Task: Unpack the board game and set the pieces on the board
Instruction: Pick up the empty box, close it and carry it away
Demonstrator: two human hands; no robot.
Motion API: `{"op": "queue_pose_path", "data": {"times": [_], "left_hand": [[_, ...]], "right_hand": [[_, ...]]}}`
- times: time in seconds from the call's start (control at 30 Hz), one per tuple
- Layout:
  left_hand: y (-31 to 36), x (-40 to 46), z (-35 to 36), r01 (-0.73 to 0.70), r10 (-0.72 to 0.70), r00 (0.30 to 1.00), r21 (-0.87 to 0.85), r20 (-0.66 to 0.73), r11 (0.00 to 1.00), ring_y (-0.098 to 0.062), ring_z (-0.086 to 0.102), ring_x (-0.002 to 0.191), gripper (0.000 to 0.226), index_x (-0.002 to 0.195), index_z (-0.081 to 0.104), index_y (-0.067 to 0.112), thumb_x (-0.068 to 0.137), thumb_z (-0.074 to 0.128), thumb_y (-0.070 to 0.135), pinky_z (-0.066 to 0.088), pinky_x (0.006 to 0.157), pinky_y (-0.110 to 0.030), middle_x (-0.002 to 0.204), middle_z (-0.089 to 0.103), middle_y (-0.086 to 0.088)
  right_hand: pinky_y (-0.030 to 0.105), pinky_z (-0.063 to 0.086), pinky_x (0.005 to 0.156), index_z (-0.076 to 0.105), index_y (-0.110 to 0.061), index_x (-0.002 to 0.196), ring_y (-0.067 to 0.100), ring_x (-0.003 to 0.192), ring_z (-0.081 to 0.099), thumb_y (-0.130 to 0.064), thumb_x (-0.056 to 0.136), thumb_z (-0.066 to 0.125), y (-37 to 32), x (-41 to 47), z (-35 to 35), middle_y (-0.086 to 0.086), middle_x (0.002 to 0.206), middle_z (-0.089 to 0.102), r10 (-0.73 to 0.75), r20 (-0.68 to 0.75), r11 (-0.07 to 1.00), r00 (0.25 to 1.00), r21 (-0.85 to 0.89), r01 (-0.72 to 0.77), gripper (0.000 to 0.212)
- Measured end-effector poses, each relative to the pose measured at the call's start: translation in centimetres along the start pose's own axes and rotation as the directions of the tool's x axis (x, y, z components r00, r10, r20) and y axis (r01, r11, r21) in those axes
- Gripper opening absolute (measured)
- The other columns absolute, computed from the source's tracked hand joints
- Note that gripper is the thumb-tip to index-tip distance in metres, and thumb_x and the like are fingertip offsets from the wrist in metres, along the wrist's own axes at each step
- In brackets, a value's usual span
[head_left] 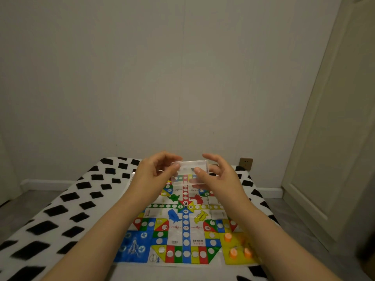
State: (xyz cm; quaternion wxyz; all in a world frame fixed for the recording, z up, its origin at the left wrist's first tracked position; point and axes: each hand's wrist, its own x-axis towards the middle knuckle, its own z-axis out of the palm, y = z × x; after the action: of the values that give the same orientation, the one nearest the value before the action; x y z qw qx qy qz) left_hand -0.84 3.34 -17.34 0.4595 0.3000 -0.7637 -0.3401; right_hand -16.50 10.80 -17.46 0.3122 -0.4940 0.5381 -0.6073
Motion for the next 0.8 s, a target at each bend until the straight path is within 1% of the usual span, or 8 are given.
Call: {"op": "queue_pose_path", "data": {"times": [0.07, 0.17, 0.3, 0.37, 0.47, 0.57, 0.67, 0.8], "left_hand": [[-0.1, 0.0, 0.1, 0.028, -0.029, 0.999, -0.033, -0.019, 0.999, -0.006, 0.067, 0.077, 0.023, 0.108, 0.061, 0.024, 0.086, 0.061, 0.019, 0.058, 0.071, -0.023, 0.087, 0.068, 0.002], [-0.1, 0.0, 0.2, 0.09, -0.093, 0.996, -0.126, -0.014, 0.988, -0.007, 0.069, 0.077, 0.03, 0.114, 0.058, 0.024, 0.084, 0.062, 0.022, 0.058, 0.07, -0.023, 0.086, 0.07, -0.001], [0.2, 0.0, 0.3, 0.166, -0.161, 0.986, -0.17, 0.043, 0.971, -0.005, 0.069, 0.071, 0.022, 0.103, 0.062, 0.021, 0.081, 0.065, 0.02, 0.054, 0.06, -0.014, 0.083, 0.07, -0.003], [0.1, 0.0, 0.2, 0.197, -0.191, 0.98, -0.197, 0.049, 0.96, -0.006, 0.069, 0.07, 0.02, 0.101, 0.063, 0.017, 0.081, 0.066, 0.019, 0.053, 0.059, -0.013, 0.083, 0.071, -0.003], [0.2, 0.6, -0.1, 0.289, -0.294, 0.955, -0.345, 0.038, 0.893, -0.008, 0.07, 0.075, 0.021, 0.102, 0.064, 0.017, 0.081, 0.066, 0.02, 0.055, 0.061, -0.016, 0.089, 0.073, -0.002], [0.7, 2.3, -0.3, 0.372, -0.391, 0.919, -0.448, 0.053, 0.813, -0.015, 0.069, 0.084, 0.023, 0.103, 0.064, 0.015, 0.08, 0.067, 0.021, 0.054, 0.065, -0.019, 0.096, 0.071, -0.003], [1.2, 5.4, -0.5, 0.366, -0.39, 0.92, -0.45, 0.043, 0.814, -0.017, 0.068, 0.085, 0.027, 0.106, 0.064, 0.009, 0.081, 0.067, 0.019, 0.056, 0.062, -0.018, 0.099, 0.069, -0.008], [0.7, 9.9, -0.4, 0.339, -0.366, 0.93, -0.465, 0.034, 0.818, -0.018, 0.067, 0.084, 0.028, 0.108, 0.063, 0.003, 0.082, 0.067, 0.014, 0.057, 0.063, -0.017, 0.099, 0.067, -0.011]], "right_hand": [[0.022, 0.058, 0.063, 0.056, -0.012, 0.115, 0.015, 0.079, 0.072, -0.017, 0.085, 0.064, 0.0, 0.1, -0.3, 0.007, 0.096, 0.071, 0.037, -0.001, 0.999, 0.999, 0.021, -0.037, 0.031], [0.022, 0.058, 0.062, 0.059, -0.012, 0.107, 0.016, 0.08, 0.072, -0.017, 0.085, 0.064, 0.1, 0.1, -0.4, 0.007, 0.096, 0.071, 0.044, -0.01, 0.997, 0.999, 0.057, -0.044, 0.023], [0.023, 0.058, 0.065, 0.06, -0.016, 0.102, 0.015, 0.08, 0.072, -0.019, 0.085, 0.064, 0.0, 0.1, -0.4, 0.003, 0.094, 0.073, 0.054, -0.013, 0.99, 0.998, 0.133, -0.052, 0.018], [0.024, 0.059, 0.068, 0.061, -0.016, 0.102, 0.014, 0.082, 0.072, -0.021, 0.085, 0.063, 0.1, 0.2, -0.3, 0.002, 0.094, 0.073, 0.067, -0.01, 0.986, 0.998, 0.156, -0.065, 0.017], [0.027, 0.059, 0.074, 0.062, -0.014, 0.106, 0.016, 0.085, 0.072, -0.024, 0.086, 0.063, -0.1, 1.0, -0.3, 0.003, 0.094, 0.074, 0.102, -0.014, 0.978, 0.995, 0.185, -0.098, 0.022], [0.025, 0.058, 0.075, 0.062, -0.014, 0.106, 0.017, 0.088, 0.07, -0.024, 0.086, 0.063, -0.9, 2.6, -0.4, 0.004, 0.099, 0.071, 0.153, -0.023, 0.962, 0.988, 0.233, -0.144, 0.022], [0.023, 0.057, 0.075, 0.063, -0.016, 0.106, 0.018, 0.091, 0.068, -0.025, 0.086, 0.064, -2.0, 5.4, -0.6, 0.006, 0.105, 0.068, 0.135, -0.035, 0.967, 0.99, 0.224, -0.124, 0.022], [0.022, 0.057, 0.074, 0.062, -0.015, 0.105, 0.02, 0.095, 0.066, -0.023, 0.086, 0.064, -2.3, 9.8, -0.8, 0.008, 0.106, 0.067, 0.097, -0.049, 0.964, 0.994, 0.253, -0.082, 0.021]]}}
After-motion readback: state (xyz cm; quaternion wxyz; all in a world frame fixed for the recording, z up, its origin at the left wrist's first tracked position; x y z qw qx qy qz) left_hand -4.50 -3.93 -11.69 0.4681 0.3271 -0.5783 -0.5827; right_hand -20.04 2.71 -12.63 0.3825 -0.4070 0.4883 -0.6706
